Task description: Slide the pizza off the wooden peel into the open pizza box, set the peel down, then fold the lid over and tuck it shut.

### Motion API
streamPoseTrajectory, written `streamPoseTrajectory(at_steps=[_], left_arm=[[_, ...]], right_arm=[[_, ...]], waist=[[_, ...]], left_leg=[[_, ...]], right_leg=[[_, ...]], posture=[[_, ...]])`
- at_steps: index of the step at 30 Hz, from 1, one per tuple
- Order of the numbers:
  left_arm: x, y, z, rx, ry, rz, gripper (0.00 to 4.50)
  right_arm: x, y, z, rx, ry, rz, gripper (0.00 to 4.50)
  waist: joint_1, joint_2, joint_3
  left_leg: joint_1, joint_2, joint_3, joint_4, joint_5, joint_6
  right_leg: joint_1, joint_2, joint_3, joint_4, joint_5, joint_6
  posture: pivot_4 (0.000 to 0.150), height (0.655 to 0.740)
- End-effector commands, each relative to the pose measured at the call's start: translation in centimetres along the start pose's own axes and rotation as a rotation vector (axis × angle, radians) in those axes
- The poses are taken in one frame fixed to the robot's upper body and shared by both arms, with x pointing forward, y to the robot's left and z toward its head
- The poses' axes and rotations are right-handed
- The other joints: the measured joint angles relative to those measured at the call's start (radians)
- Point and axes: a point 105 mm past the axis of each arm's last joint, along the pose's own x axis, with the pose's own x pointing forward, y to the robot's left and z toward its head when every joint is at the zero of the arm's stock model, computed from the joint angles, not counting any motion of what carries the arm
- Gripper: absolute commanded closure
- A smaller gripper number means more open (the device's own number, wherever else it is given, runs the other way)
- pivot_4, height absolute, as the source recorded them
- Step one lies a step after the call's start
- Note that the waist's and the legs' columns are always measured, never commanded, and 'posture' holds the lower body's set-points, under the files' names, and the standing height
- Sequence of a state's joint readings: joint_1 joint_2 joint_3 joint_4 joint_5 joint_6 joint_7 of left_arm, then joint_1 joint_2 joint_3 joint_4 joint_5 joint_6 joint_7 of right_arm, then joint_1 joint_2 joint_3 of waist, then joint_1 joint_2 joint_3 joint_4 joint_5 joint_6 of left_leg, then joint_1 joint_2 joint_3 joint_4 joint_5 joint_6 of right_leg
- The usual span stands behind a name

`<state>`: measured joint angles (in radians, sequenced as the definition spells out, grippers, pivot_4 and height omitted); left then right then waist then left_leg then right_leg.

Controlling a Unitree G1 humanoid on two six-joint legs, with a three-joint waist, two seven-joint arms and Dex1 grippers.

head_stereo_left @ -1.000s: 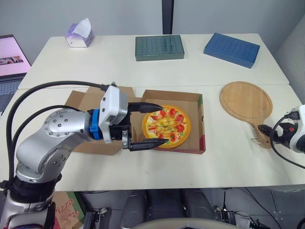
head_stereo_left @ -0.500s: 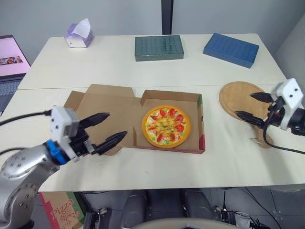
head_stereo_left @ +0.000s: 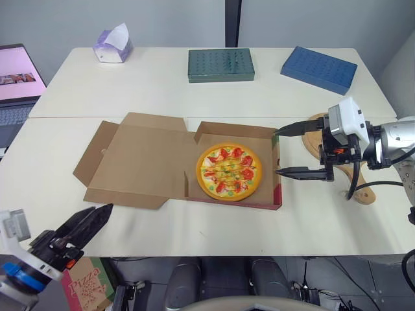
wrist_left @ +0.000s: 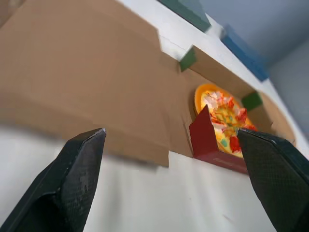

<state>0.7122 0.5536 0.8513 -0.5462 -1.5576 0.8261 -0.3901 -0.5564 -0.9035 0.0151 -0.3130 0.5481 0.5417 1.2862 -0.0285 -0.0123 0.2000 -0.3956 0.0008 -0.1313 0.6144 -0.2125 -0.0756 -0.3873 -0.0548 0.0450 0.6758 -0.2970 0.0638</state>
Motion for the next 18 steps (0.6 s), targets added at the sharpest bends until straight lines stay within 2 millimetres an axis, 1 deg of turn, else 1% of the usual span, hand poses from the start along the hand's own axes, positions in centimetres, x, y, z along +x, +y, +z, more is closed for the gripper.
streamPoseTrajectory(at_steps=[1,3,5,8,10,12,18], left_arm=[[-0.2,0.0,-0.8,-0.124,0.009,0.035,0.00],[0.2,0.8,-2.3,-0.203,0.031,0.092,0.00],[0.8,1.6,-2.6,-0.244,0.020,0.135,0.00],[1.9,2.5,-2.3,-0.320,-0.028,0.175,0.00],[3.1,2.8,-2.3,-0.360,-0.048,0.187,0.00],[4.1,2.9,-1.9,-0.394,-0.080,0.188,0.00],[6.1,3.8,-0.5,-0.456,-0.183,0.207,0.00]], right_arm=[[0.1,0.3,1.2,-0.045,-0.007,0.044,0.04],[0.3,0.4,1.3,-0.049,-0.008,0.051,0.04],[0.4,0.5,1.4,-0.051,-0.009,0.056,0.04],[0.4,0.6,1.6,-0.052,-0.010,0.060,0.04],[0.5,0.7,1.7,-0.054,-0.012,0.062,0.04],[0.4,0.7,1.8,-0.056,-0.011,0.063,0.04],[0.3,0.5,1.9,-0.060,-0.002,0.062,0.04]], waist=[[0.000,-0.001,0.000],[0.000,-0.001,0.000],[0.000,-0.001,-0.001],[0.001,-0.002,-0.001],[0.001,-0.002,-0.001],[0.002,-0.003,-0.002],[0.003,-0.005,-0.003]], left_leg=[[0.000,0.000,0.000,0.000,0.000,0.000],[0.000,0.000,0.000,0.000,0.000,0.000],[0.000,0.000,0.000,0.000,0.000,0.000],[0.000,0.000,0.000,0.000,0.000,0.000],[0.000,0.000,0.000,0.000,0.000,0.000],[0.000,0.000,0.000,0.000,0.000,0.000],[0.000,0.000,0.000,0.000,0.000,0.000]], right_leg=[[0.000,0.000,0.000,0.000,0.000,0.000],[0.000,0.000,0.000,0.000,0.000,-0.001],[0.000,0.000,0.001,0.000,0.000,-0.001],[0.000,0.000,0.000,0.000,0.000,-0.002],[0.000,0.000,0.000,0.000,0.001,-0.002],[0.000,0.000,0.000,0.000,0.001,-0.001],[0.000,0.000,0.000,0.000,0.001,-0.001]], posture=[[0.150,0.7400],[0.150,0.7400],[0.150,0.7400],[0.150,0.7400],[0.150,0.7400],[0.150,0.7400],[0.150,0.7400]])
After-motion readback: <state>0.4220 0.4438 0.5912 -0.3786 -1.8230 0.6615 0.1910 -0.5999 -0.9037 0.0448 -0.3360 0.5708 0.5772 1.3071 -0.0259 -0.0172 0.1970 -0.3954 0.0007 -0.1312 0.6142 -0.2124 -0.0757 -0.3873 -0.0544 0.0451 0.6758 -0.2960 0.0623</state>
